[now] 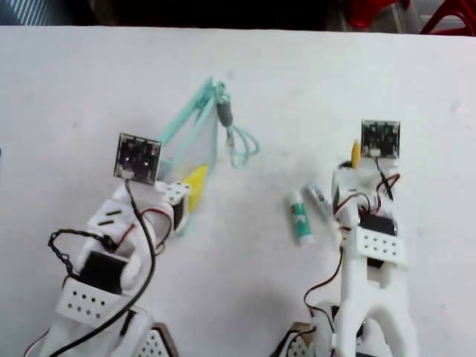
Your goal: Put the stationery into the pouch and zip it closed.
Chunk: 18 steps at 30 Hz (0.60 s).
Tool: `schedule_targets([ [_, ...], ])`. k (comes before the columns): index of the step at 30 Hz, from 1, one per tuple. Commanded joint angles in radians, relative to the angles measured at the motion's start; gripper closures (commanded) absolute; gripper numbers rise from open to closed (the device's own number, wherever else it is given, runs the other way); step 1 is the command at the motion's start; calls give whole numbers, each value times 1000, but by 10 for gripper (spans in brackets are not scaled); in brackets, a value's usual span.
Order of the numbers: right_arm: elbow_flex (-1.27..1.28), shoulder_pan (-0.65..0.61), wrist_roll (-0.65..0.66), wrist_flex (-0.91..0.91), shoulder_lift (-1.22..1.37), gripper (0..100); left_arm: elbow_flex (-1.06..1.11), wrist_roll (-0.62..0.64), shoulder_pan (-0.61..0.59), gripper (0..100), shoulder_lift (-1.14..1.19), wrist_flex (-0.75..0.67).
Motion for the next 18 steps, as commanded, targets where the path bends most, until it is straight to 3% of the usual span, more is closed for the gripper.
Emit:
schedule_targets([
  [1,-259,-97,0,243,-77,982,-5,-6,16,784,1,5],
  [8,-755,-371,0,593,-124,982,-5,-46,19,782,1,9],
  [18,-996,-710,0,596,-131,982,-5,-51,19,782,1,9],
])
